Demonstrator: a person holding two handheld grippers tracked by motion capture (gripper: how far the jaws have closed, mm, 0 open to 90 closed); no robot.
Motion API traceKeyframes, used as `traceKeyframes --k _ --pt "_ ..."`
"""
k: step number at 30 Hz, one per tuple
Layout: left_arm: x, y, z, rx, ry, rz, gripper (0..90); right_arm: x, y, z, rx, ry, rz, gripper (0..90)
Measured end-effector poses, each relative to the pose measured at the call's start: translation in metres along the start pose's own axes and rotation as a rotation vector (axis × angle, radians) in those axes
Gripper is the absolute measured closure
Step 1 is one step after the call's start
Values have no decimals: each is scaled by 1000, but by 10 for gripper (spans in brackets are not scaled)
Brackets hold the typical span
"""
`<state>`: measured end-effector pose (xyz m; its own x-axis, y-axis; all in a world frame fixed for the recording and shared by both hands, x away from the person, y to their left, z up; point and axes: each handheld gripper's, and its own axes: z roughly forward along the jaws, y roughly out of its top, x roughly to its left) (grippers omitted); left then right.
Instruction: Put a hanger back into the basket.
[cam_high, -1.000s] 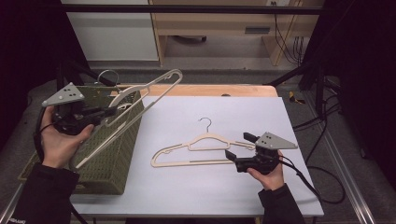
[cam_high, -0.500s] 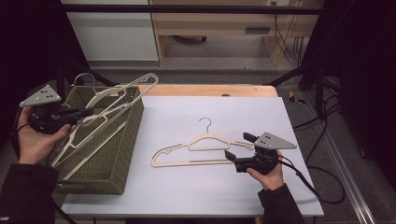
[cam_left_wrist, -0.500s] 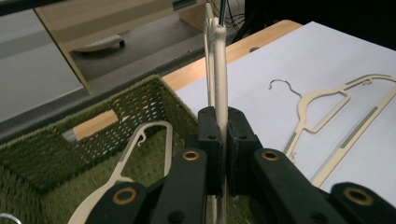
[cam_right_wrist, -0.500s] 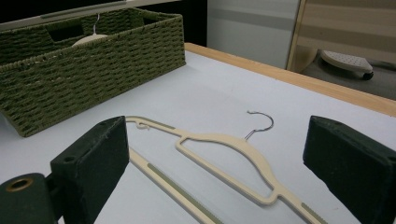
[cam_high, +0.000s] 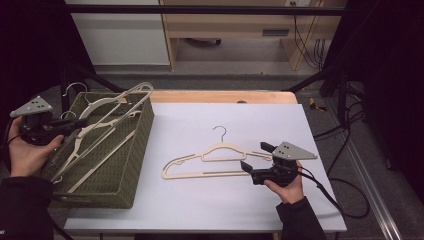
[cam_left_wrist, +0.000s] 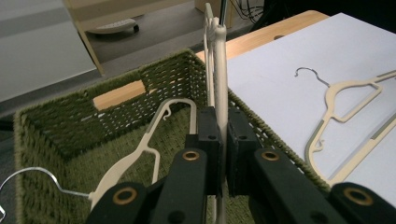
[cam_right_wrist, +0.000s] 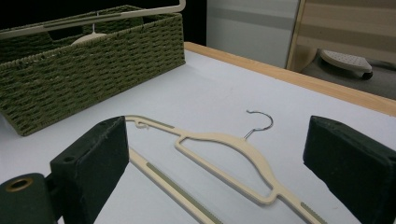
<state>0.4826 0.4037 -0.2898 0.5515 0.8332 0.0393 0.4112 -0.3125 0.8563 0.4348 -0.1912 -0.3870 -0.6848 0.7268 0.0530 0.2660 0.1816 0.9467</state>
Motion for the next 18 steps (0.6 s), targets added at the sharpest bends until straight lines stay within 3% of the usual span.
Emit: traceKeyframes --k 8,18 --pt "13 -17 -1 20 13 -38 859 0 0 0 0 -4 -1 76" --pt "12 -32 16 64 -5 -87 859 0 0 0 -1 -6 -2 76"
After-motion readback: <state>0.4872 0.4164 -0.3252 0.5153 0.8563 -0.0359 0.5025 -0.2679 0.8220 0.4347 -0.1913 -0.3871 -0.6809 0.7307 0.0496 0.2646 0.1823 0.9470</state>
